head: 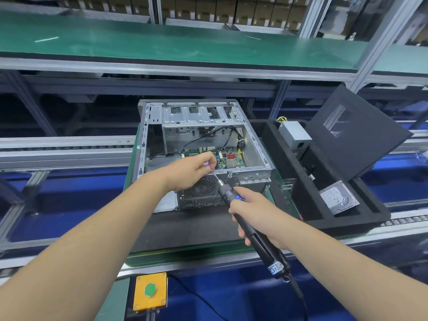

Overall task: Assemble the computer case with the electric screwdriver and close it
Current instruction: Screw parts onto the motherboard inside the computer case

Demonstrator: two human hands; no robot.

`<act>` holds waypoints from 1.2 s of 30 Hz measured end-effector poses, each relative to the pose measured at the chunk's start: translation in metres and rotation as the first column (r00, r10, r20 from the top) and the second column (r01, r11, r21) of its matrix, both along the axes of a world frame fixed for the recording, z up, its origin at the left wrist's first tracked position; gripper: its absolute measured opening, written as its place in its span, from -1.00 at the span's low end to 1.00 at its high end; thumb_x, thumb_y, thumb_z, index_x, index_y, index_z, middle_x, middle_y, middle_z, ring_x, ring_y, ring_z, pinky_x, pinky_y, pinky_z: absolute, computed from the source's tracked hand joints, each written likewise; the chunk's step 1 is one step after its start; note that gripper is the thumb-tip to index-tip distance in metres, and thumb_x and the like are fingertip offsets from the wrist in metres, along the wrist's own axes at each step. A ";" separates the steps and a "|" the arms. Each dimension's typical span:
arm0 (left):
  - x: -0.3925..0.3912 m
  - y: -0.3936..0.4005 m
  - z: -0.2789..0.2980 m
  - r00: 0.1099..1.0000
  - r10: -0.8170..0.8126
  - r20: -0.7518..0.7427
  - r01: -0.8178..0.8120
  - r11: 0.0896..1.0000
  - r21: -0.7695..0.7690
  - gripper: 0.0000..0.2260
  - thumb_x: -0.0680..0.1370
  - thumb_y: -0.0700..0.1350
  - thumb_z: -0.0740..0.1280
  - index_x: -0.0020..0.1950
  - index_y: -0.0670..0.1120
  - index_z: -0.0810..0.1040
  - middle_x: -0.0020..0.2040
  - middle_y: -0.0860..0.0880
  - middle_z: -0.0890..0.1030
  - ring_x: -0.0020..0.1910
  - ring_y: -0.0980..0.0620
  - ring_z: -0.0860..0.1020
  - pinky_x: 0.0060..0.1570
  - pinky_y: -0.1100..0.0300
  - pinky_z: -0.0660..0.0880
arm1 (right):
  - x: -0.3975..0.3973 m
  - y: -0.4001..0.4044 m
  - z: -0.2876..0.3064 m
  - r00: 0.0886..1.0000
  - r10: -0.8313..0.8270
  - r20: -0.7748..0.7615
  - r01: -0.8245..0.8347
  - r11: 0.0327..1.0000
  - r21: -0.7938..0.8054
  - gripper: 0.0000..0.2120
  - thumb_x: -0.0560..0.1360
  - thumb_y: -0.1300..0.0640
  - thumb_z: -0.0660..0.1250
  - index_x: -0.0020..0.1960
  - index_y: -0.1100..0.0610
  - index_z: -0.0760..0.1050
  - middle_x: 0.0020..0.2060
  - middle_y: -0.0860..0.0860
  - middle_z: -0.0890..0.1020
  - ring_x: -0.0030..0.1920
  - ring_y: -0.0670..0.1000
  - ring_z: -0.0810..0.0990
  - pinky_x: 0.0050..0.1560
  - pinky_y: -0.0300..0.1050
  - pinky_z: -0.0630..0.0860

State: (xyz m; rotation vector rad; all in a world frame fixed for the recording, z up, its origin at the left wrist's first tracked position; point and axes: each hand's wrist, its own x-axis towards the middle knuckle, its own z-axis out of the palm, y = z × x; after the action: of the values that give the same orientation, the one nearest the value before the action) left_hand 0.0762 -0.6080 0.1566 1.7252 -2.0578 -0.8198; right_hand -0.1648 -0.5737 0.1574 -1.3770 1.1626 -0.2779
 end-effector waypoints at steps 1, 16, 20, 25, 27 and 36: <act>0.000 0.000 0.000 1.000 0.001 -0.001 -0.001 1.000 0.002 -0.89 0.70 -0.01 0.10 0.03 0.18 0.36 -0.22 0.03 0.50 -0.35 0.01 0.34 -0.32 0.12 0.37 | 0.001 0.000 0.000 1.000 -0.003 0.002 0.003 1.000 -0.005 -0.88 0.42 0.07 0.28 -0.05 -0.04 0.52 -0.13 0.13 0.54 -0.40 0.13 0.55 -0.39 -0.02 0.54; 0.001 0.000 0.001 1.000 -0.015 -0.019 0.015 1.000 0.015 -0.88 0.70 -0.03 0.11 0.01 0.15 0.38 -0.24 0.12 0.47 -0.31 0.02 0.34 -0.25 0.10 0.37 | 0.002 -0.005 0.005 0.998 0.038 -0.049 -0.041 0.998 -0.057 -0.81 0.41 0.07 0.26 0.01 0.01 0.50 -0.19 0.09 0.52 -0.44 0.10 0.54 -0.43 -0.05 0.53; -0.001 -0.001 0.001 1.000 -0.017 0.024 0.018 1.000 -0.007 -0.87 0.72 0.01 0.12 0.01 0.13 0.41 -0.24 0.13 0.47 -0.28 0.06 0.38 -0.19 0.08 0.35 | 0.003 -0.005 0.003 0.995 0.063 -0.078 -0.070 0.993 -0.094 -0.88 0.41 0.07 0.26 -0.05 -0.03 0.47 -0.25 0.06 0.51 -0.44 0.08 0.55 -0.44 -0.05 0.53; -0.001 0.001 0.003 1.000 0.002 -0.003 -0.002 1.000 -0.011 -0.85 0.72 0.02 0.11 -0.01 0.12 0.40 -0.21 0.08 0.48 -0.28 0.05 0.37 -0.20 0.09 0.36 | 0.008 -0.003 0.000 0.997 0.052 -0.061 -0.059 0.992 -0.114 -0.84 0.41 0.06 0.25 -0.03 -0.07 0.51 -0.23 0.08 0.51 -0.46 0.09 0.56 -0.44 -0.06 0.53; -0.001 0.001 0.005 1.000 0.006 -0.015 -0.007 1.000 -0.009 -0.84 0.72 0.02 0.11 -0.04 0.14 0.39 -0.21 0.09 0.49 -0.28 0.06 0.37 -0.19 0.09 0.36 | 0.007 -0.003 0.000 0.997 0.050 -0.059 -0.057 0.992 -0.114 -0.83 0.41 0.07 0.25 -0.02 -0.09 0.51 -0.23 0.08 0.51 -0.45 0.09 0.56 -0.44 -0.06 0.54; -0.001 0.001 0.006 1.000 0.003 -0.012 -0.003 1.000 0.010 -0.84 0.72 0.03 0.10 -0.02 0.14 0.40 -0.22 0.07 0.49 -0.27 0.04 0.38 -0.18 0.08 0.39 | 0.005 -0.005 0.000 0.997 0.047 -0.064 -0.053 0.993 -0.108 -0.81 0.41 0.06 0.24 -0.01 -0.09 0.52 -0.22 0.08 0.51 -0.45 0.10 0.55 -0.42 -0.04 0.54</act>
State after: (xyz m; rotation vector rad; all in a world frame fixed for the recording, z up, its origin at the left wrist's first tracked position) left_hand 0.0753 -0.6070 0.1621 1.7244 -2.0458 -0.8387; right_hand -0.1594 -0.5788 0.1575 -1.5179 1.1762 -0.2683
